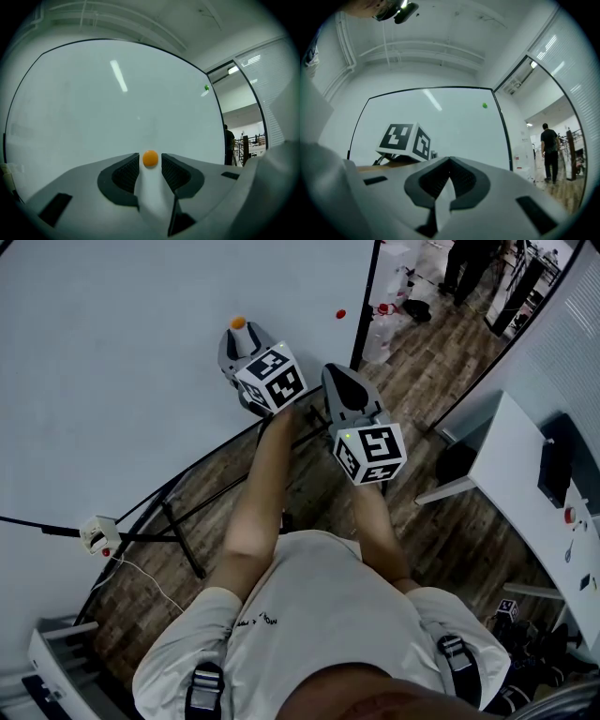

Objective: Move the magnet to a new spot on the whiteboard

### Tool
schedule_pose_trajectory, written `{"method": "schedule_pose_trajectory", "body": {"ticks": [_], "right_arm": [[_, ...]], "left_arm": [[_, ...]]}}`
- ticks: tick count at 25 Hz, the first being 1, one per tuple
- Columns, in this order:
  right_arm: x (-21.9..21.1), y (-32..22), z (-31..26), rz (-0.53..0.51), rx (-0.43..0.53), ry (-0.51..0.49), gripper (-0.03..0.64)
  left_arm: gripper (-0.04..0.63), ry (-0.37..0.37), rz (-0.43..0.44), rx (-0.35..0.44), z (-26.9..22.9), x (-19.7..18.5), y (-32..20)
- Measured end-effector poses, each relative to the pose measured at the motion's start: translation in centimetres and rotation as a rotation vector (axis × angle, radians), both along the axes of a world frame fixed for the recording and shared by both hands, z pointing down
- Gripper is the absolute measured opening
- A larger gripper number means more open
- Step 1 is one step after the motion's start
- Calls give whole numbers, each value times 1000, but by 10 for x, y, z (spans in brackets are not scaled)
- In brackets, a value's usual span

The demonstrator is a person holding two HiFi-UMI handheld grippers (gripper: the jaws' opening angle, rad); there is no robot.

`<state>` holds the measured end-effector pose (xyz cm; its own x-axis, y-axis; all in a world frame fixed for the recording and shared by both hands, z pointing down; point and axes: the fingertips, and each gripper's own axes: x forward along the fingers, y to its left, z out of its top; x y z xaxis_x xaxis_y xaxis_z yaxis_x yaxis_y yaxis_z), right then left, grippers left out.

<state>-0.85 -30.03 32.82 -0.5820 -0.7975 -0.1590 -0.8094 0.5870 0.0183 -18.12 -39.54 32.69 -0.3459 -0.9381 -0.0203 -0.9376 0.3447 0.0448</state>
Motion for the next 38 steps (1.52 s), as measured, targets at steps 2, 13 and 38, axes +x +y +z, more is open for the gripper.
{"method": "schedule_pose_trajectory", "body": {"ticks": [2,13,38], "right_arm": [[1,0,0,0,1,-1,14],[-1,-1,2,-5,-7,-2,14],[0,-8,4,1,-9,6,14]], "left_arm": [[132,2,-19,-2,0,-2,-1],[152,-20,-58,-40,-2,-4,-14],[120,-47,-114,-55,3,-10,-23]]}}
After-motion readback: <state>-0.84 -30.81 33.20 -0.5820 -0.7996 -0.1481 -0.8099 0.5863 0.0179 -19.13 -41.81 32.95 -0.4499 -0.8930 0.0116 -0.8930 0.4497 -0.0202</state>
